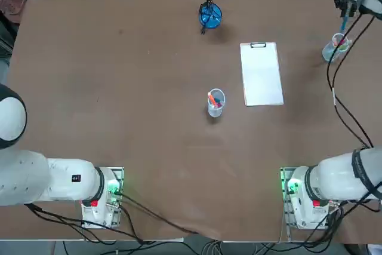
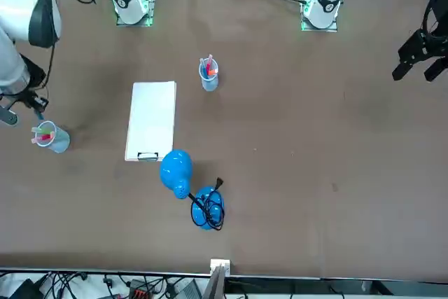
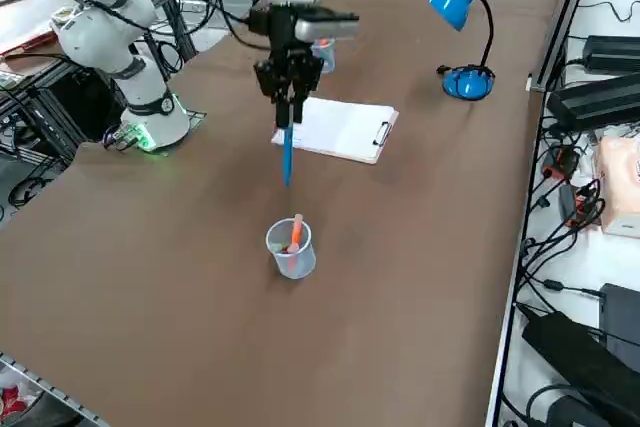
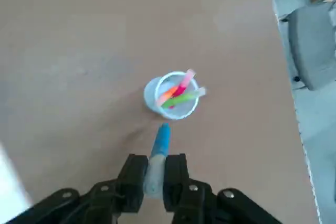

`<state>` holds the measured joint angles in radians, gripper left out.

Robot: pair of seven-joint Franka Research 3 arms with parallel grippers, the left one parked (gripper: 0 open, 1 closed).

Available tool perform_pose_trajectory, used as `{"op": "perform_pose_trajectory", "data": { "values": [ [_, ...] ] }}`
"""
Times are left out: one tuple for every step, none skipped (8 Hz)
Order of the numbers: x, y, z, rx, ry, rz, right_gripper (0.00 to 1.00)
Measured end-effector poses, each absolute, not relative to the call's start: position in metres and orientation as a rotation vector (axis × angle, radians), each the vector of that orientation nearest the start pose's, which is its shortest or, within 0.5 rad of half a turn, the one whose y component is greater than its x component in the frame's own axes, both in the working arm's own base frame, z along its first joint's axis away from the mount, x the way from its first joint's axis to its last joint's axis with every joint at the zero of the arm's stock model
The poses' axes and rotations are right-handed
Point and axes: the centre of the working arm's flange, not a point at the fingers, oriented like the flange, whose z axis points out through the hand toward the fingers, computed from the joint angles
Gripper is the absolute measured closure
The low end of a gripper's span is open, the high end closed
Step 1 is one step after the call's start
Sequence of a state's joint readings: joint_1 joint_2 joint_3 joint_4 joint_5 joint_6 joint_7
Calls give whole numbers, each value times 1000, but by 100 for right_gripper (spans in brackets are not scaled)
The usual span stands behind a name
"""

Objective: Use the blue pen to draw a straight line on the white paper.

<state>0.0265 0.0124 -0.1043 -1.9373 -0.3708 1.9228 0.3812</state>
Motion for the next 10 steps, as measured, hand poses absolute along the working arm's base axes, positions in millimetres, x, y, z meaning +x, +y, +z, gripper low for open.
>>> {"op": "perform_pose_trajectory", "data": {
  "values": [
    [550,-63,490,-3393,516,15,84],
    [541,-55,499,-3342,469,68,84],
    [534,-40,505,-3279,434,113,84],
    [528,-23,511,-3206,414,148,84],
    [524,-4,513,-3150,382,176,84],
    [519,16,512,-3128,332,190,84],
    [512,36,505,-3123,275,175,84],
    [504,51,493,-3117,228,129,84],
    [493,66,480,-3113,181,89,84],
    [485,79,467,-3112,137,68,84]
  ]
}}
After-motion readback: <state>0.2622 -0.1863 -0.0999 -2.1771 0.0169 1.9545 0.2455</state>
